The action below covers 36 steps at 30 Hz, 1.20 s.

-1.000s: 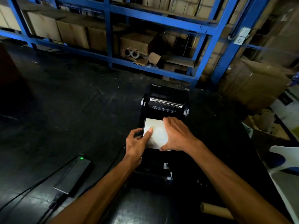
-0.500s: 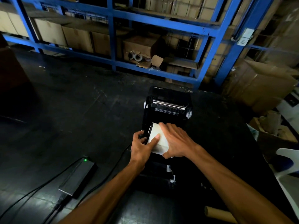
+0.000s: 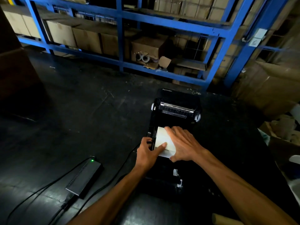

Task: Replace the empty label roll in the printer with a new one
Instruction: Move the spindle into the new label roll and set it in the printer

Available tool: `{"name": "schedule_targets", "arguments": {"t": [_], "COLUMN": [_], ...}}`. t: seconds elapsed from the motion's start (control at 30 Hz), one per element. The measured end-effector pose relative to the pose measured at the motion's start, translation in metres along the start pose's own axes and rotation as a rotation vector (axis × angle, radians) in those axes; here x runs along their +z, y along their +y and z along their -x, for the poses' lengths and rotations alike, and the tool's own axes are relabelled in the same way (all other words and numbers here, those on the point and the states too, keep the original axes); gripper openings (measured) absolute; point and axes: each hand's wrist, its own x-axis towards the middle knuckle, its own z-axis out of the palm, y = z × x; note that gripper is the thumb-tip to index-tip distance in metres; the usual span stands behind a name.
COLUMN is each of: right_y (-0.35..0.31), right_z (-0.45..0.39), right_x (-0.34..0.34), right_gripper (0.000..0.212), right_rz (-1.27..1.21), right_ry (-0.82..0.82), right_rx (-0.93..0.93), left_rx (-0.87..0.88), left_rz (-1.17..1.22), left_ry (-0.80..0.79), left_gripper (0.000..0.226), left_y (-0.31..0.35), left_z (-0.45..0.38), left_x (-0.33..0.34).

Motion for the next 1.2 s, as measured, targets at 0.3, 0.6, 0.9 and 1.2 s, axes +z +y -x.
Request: {"name": "schedule_targets", "arguments": {"t": [0.3, 0.6, 0.9, 1.2], "right_y": [0.003, 0.003, -0.002, -0.006], "right_z": [0.003, 0.007, 0.010, 0.018], "right_x": [0.004, -0.001, -0.010, -0.033], "right_gripper": [0.123, 0.121, 0.118, 0.114], "right_rz": [-0.064, -0.075, -0.066, 0.055], "right_ry": [0.015, 0.066, 0.080, 0.098], "right_rx": [-0.002, 0.002, 0.002, -0.022], "left_rx": [0.093, 0.167, 0.197, 0.072], "left_rz": [0.023, 0.150, 0.277, 0.639], "left_ry": [-0.039, -0.049, -0.004, 0.057], "left_gripper": [0.054, 0.049, 0.049, 0.045], "left_y": [-0.003, -0.004, -0.003, 0.012], "left_z": [0.006, 0.013, 0.022, 0.030], "left_x": [-0.006, -0.004, -0.001, 0.020]}}
